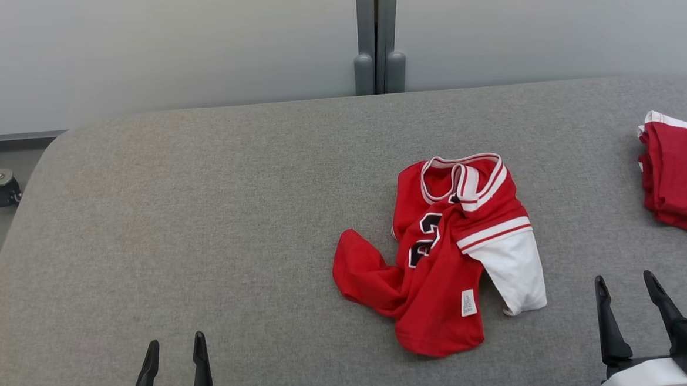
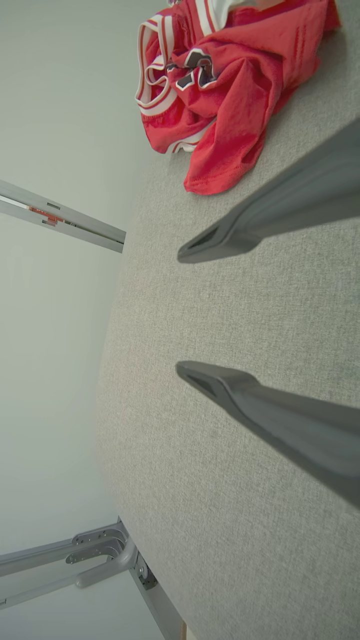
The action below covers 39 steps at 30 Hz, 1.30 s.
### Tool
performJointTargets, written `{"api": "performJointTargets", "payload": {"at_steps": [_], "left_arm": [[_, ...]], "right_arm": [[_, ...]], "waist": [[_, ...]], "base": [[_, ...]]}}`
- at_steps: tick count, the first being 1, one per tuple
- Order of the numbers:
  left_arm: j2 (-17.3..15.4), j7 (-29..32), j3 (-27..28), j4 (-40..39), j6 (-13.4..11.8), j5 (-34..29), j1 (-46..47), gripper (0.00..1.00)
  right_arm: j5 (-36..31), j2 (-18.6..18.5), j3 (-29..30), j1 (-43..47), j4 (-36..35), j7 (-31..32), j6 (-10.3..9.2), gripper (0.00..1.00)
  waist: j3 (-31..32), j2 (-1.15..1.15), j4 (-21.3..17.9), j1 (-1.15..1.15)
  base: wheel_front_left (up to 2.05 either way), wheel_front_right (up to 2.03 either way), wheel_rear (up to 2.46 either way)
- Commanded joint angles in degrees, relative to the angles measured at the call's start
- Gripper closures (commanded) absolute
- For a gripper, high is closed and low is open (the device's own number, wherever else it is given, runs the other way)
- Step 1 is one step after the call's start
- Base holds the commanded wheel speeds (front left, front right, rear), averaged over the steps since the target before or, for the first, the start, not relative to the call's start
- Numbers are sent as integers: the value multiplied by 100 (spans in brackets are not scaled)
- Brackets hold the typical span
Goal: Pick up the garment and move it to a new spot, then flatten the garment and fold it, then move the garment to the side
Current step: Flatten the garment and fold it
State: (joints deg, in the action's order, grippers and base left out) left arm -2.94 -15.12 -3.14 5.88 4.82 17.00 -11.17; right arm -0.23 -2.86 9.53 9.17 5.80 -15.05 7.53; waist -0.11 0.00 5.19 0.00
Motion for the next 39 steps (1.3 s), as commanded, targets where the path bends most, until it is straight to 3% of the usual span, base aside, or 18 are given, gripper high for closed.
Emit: {"api": "performJointTargets", "payload": {"at_steps": [1, 10, 17, 26, 36, 37, 38, 39], "left_arm": [[4, -2, 0, 9, 17, 2, -74, 0], [4, -2, -211, -145, 37, -51, 46, 0], [-1, -1, -1156, -241, 172, 57, 535, 0], [-9, 236, -2565, 1019, 260, 753, 1542, 0], [-11, 203, -3052, 2223, 273, 1259, 2156, 0], [-10, 227, -3147, 2298, 274, 1312, 2213, 26], [-9, 253, -3212, 2348, 275, 1391, 2247, 69], [-11, 265, -3266, 2380, 275, 1510, 2290, 100]], "right_arm": [[-16, -6, -24, -1, 16, -17, -9, 0], [21, -6, -109, -96, 43, -17, -9, 0], [8, -8, -110, -254, -71, -16, -9, 0], [53, -6, -264, -568, -165, -16, -9, 0], [153, -6, -228, -714, -136, -17, -9, 0], [159, -6, -233, -725, -128, -17, -9, 0], [162, -6, -236, -731, -120, -17, -9, 0], [180, -7, -232, -739, -110, -17, -9, 0]], "waist": [[6, 0, 1, 0], [-18, 0, -121, 0], [-153, 0, -427, 0], [-665, 0, -1047, 0], [-1015, 0, -1501, 0], [-1027, 0, -1522, 0], [-1034, 0, -1536, 0], [-1039, 0, -1554, 0]], "base": [[0, 0, 0], [0, 0, 0], [0, 0, 0], [0, 0, 0], [0, 0, 0], [0, 0, 0], [0, 0, 0], [0, 0, 0]]}}
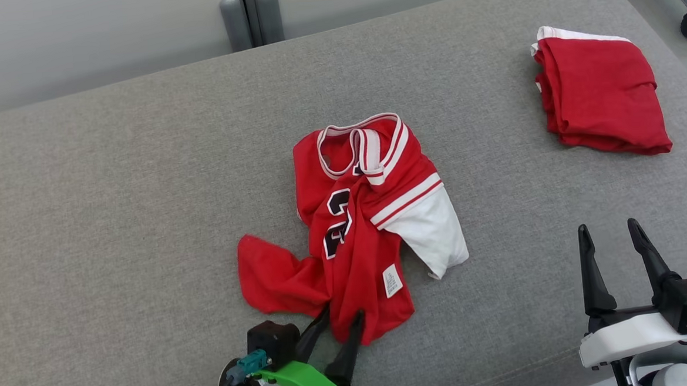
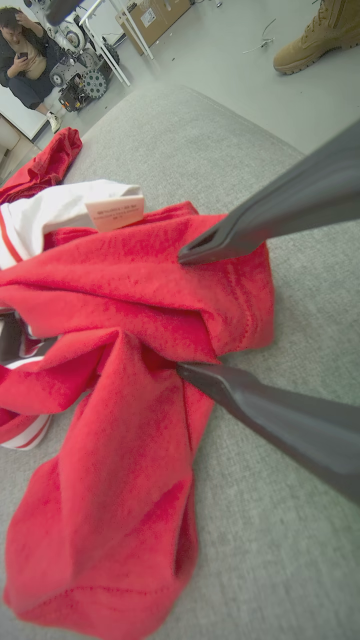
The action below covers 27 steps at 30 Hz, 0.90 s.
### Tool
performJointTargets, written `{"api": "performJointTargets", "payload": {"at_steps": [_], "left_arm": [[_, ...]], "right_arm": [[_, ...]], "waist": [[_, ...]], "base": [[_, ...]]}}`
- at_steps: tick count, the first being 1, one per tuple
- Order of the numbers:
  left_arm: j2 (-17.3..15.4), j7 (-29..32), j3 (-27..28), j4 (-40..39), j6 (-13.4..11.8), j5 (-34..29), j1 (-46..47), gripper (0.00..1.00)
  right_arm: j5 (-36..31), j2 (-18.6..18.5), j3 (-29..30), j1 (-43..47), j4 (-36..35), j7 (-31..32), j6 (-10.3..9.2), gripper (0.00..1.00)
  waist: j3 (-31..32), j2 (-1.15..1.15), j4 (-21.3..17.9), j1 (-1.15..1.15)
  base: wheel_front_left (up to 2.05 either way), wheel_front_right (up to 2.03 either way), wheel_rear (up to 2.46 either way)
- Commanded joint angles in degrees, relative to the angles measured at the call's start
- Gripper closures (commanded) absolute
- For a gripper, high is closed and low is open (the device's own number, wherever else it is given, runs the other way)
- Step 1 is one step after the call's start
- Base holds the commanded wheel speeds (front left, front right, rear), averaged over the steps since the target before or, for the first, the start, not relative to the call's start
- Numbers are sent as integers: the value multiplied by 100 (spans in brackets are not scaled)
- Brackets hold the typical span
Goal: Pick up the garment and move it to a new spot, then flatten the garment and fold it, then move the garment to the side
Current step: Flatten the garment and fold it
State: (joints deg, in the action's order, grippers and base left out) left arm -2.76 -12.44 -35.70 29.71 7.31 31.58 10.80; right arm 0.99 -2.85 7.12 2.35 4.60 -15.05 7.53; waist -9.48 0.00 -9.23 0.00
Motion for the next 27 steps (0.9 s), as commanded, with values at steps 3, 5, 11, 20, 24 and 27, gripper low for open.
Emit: {"api": "performJointTargets", "payload": {"at_steps": [3, 5, 11, 20, 24, 27], "left_arm": [[-204, -65, 120, -30, 24, 372, 260, 100], [-360, -74, 220, -125, 22, 582, 342, 100], [-1208, 303, 649, -618, 23, 962, 661, 100], [-2016, 1215, 982, -138, -224, 1041, 1409, 0], [-2002, 946, 1177, 109, -483, 1079, 1327, 0], [-1972, 782, 1357, 65, -776, 1205, 958, 0]], "right_arm": [[99, -7, 31, -67, 24, -17, -9, 0], [116, -6, 34, -64, 41, -17, -9, 0], [206, -8, 22, -17, 100, -16, -9, 0], [221, -9, -40, 13, 249, -17, -9, 0], [219, -8, -36, 50, 260, -17, -9, 0], [202, -9, 6, 124, 235, -16, -9, 0]], "waist": [[-90, 0, -134, 0], [-57, 0, -132, 0], [-4, 0, -102, 0], [25, 0, 33, 0], [96, 0, 61, 0], [145, 0, 89, 0]], "base": [[0, 0, 0], [0, 0, 0], [0, 0, 0], [0, 0, 0], [0, 0, 0], [0, 0, 0]]}}
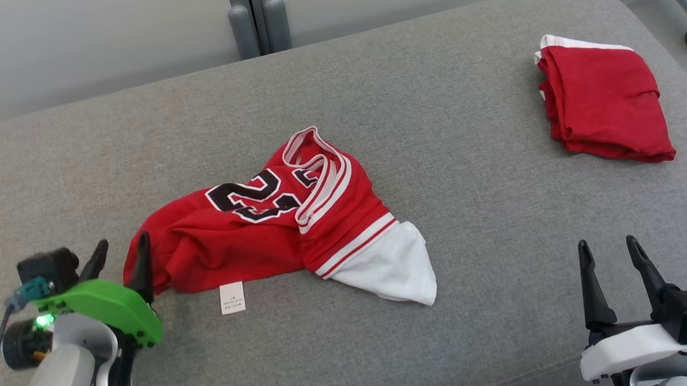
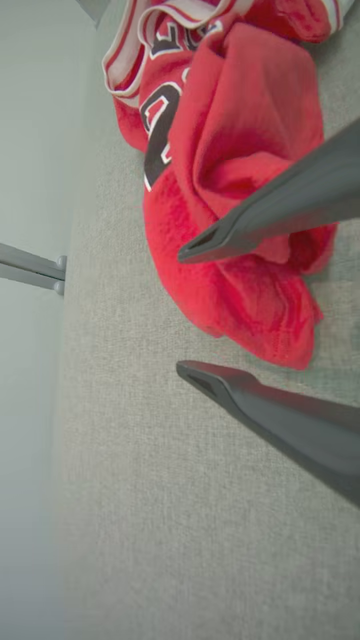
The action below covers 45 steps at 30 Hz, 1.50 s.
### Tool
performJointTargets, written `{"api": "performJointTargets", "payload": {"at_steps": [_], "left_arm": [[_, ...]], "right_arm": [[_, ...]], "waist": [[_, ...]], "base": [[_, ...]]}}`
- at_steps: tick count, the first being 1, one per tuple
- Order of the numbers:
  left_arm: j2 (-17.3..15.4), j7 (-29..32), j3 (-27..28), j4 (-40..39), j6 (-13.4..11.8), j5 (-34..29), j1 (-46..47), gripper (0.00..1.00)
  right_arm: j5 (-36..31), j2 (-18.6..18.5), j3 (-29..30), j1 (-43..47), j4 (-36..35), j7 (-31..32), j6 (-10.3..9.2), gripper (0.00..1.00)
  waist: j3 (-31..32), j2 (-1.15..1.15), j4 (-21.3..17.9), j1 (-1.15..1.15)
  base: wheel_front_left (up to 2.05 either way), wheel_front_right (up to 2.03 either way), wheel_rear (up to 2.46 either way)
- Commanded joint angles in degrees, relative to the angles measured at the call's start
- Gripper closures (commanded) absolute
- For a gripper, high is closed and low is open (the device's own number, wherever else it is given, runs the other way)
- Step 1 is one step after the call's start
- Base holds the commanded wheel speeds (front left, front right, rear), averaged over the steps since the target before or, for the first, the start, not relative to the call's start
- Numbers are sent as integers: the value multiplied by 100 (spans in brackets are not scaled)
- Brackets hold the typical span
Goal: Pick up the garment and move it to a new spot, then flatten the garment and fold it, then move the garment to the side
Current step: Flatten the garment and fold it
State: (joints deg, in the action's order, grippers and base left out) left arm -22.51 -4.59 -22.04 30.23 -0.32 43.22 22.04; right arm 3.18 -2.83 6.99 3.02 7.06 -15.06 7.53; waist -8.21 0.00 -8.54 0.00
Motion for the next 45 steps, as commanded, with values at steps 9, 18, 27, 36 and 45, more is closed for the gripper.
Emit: {"api": "performJointTargets", "payload": {"at_steps": [9, 18, 27, 36, 45], "left_arm": [[174, 723, -359, -1064, -105, 365, -1198, 0], [204, 619, -495, -886, -255, 70, -918, 0], [304, 463, -519, -150, 24, 59, -361, 0], [350, 850, -782, -58, 352, 221, -590, 100], [-227, 1325, -603, -1881, 145, 738, -1762, 100]], "right_arm": [[-54, -12, 25, 35, -82, -16, -9, 0], [-132, -12, -72, -182, -96, -16, -9, 0], [-56, -12, -102, -248, -98, -16, -9, 0], [22, -10, 87, -44, -21, -16, -9, 0], [36, -12, 78, 29, -8, -15, -9, 0]], "waist": [[-165, 0, 189, 0], [-413, 0, 68, 0], [-621, 0, -56, 0], [-440, 0, 217, 0], [-155, 0, 836, 0]], "base": [[0, 0, 0], [0, 0, 0], [0, 0, 0], [0, 0, 0], [0, 0, 0]]}}
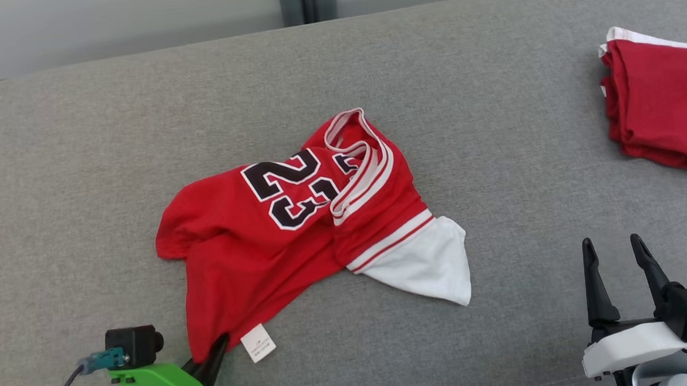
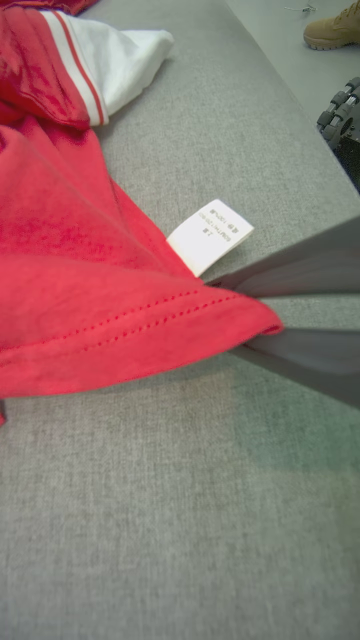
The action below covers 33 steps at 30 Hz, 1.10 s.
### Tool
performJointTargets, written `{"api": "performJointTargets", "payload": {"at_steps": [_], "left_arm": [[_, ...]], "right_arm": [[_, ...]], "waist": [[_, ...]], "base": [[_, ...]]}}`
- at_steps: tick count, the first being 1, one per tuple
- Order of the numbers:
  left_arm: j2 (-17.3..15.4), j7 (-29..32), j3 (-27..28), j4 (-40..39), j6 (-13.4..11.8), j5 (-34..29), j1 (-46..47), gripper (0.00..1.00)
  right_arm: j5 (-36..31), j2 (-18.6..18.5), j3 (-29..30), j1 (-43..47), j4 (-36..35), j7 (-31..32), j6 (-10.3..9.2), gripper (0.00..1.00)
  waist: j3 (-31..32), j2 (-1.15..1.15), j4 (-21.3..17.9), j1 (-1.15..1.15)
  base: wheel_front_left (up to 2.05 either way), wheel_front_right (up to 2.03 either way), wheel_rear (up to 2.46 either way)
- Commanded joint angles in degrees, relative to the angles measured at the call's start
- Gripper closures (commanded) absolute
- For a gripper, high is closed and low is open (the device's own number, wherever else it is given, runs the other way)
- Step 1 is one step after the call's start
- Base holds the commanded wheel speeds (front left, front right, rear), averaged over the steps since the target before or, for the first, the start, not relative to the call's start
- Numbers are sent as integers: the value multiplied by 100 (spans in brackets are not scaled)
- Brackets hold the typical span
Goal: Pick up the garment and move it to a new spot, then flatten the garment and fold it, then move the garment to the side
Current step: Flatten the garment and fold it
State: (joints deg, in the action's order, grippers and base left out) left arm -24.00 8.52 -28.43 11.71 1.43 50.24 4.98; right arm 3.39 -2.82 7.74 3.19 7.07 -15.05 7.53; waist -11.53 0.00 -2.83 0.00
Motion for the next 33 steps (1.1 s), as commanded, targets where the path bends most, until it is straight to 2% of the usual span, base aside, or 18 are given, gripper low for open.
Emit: {"api": "performJointTargets", "payload": {"at_steps": [1, 4, 6, 8, 12, 14, 18, 20, 21, 24, 26, 28, 33], "left_arm": [[-158, 103, 94, -255, -103, 145, -217, 100], [-396, 250, 207, -524, -335, 130, -441, 100], [-384, 227, 259, -543, -430, 172, -471, 100], [-373, 112, 321, -516, -527, 108, -434, 0], [-361, -22, 382, -588, -701, 62, -599, 0], [-480, -92, 477, -697, -900, 4, -766, 0], [-663, -299, 803, -1242, -1503, -135, -1116, 0], [-667, -336, 810, -1712, -1618, -223, -1181, 0], [-639, -327, 766, -1938, -1621, -246, -1161, 0], [-464, -102, 370, -2543, -1426, -302, -795, 0], [-319, 77, 40, -2575, -1287, -403, -504, 0], [40, 208, -241, -2401, -1122, -289, -221, 0], [512, 334, -591, -1390, -832, -308, 457, 0]], "right_arm": [[4, -13, -5, -7, -21, -16, -9, 0], [-24, -13, -38, -34, -2, -17, -9, 0], [-38, -14, -48, -52, 41, -17, -9, 0], [-45, -14, -76, -66, 68, -17, -9, 0], [-47, -15, -135, -82, 95, -17, -9, 0], [-20, -14, -154, -66, 95, -17, -9, 0], [28, -13, -158, 38, 63, -17, -9, 0], [51, -14, -149, 82, 60, -17, -9, 0], [55, -14, -155, 104, 62, -17, -9, 0], [62, -12, -197, 99, 61, -17, -9, 0], [65, -14, -228, 43, 81, -17, -9, 0], [75, -14, -251, -36, 80, -17, -9, 0], [66, -12, -332, -136, 76, -16, -9, 0]], "waist": [[173, 0, 333, 0], [177, 0, 502, 0], [195, 0, 579, 0], [214, 0, 617, 0], [308, 0, 575, 0], [360, 0, 508, 0], [434, 0, 345, 0], [459, 0, 275, 0], [466, 0, 247, 0], [444, 0, 132, 0], [414, 0, 34, 0], [371, 0, -78, 0], [259, 0, -380, 0]], "base": [[0, 0, 0], [0, 0, 0], [0, 0, 0], [0, 0, 0], [0, 0, 0], [0, 0, 0], [0, 0, 0], [0, 0, 0], [0, 0, 0], [0, 0, 0], [0, 0, 0], [0, 0, 0], [0, 0, 0]]}}
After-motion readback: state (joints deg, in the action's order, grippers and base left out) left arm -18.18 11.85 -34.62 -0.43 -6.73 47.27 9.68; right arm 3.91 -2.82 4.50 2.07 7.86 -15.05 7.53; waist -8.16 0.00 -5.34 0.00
